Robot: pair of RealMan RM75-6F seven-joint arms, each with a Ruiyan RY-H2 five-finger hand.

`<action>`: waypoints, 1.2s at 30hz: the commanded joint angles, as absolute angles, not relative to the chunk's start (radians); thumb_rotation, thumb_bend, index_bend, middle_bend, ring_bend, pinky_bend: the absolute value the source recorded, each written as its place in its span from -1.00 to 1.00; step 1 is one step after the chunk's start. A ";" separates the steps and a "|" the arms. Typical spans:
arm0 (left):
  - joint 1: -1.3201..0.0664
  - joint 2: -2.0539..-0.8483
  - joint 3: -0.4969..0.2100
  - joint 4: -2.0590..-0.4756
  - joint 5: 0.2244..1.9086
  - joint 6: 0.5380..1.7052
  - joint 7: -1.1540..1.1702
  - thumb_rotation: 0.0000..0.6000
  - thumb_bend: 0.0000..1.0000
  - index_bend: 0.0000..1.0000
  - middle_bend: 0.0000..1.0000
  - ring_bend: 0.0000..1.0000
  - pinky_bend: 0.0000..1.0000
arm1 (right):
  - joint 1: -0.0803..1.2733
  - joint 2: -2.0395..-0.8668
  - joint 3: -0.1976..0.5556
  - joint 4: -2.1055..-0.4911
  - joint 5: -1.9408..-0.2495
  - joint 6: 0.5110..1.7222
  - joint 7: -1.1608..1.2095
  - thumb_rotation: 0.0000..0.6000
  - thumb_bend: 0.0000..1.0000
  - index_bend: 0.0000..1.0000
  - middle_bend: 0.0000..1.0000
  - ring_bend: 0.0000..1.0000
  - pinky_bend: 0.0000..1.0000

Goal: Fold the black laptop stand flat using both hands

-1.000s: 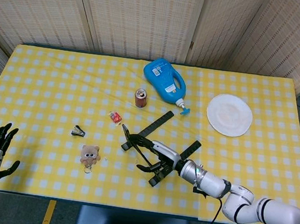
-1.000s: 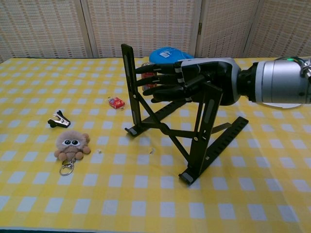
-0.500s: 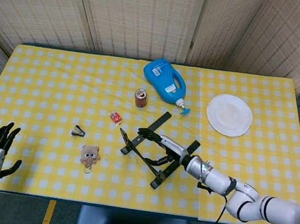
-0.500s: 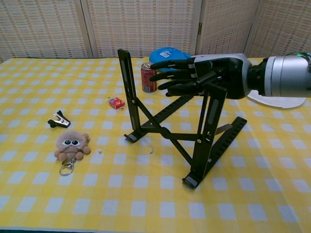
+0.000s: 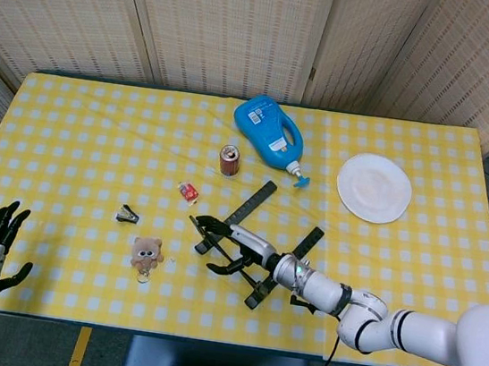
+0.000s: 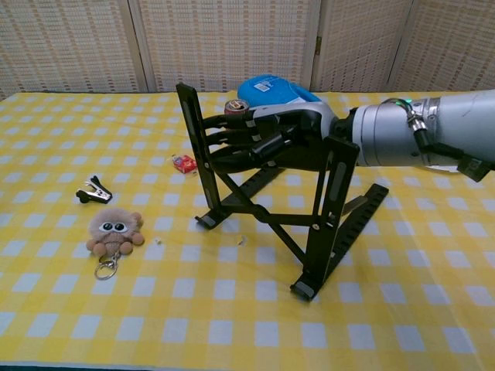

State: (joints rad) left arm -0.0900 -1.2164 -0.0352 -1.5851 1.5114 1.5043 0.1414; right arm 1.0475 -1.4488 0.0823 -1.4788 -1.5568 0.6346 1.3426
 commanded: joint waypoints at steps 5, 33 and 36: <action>-0.090 -1.218 -0.034 -1.580 1.512 1.504 0.138 1.00 -0.37 -0.82 -0.94 -0.97 -1.00 | 1.053 -1.427 0.041 -1.538 -1.632 0.683 1.393 1.00 -0.20 -1.00 -0.85 -0.89 -1.00; -0.100 -1.221 -0.035 -1.586 1.522 1.496 0.145 1.00 -0.37 -0.82 -0.94 -0.97 -1.00 | 0.803 -1.164 -0.175 -1.616 -1.770 1.089 1.529 1.00 -0.19 -1.00 -0.91 -0.90 -1.00; -0.103 -1.222 -0.035 -1.591 1.526 1.495 0.150 1.00 -0.37 -0.83 -0.94 -0.97 -1.00 | 0.795 -1.203 -0.193 -1.569 -1.786 1.092 1.556 1.00 -0.20 -1.00 -0.91 -0.89 -1.00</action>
State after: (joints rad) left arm -0.1029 -1.2221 -0.0349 -1.5902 1.5255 1.4955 0.1491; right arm 0.8033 -1.1803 -0.1781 -1.5954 -1.7730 1.0871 1.5380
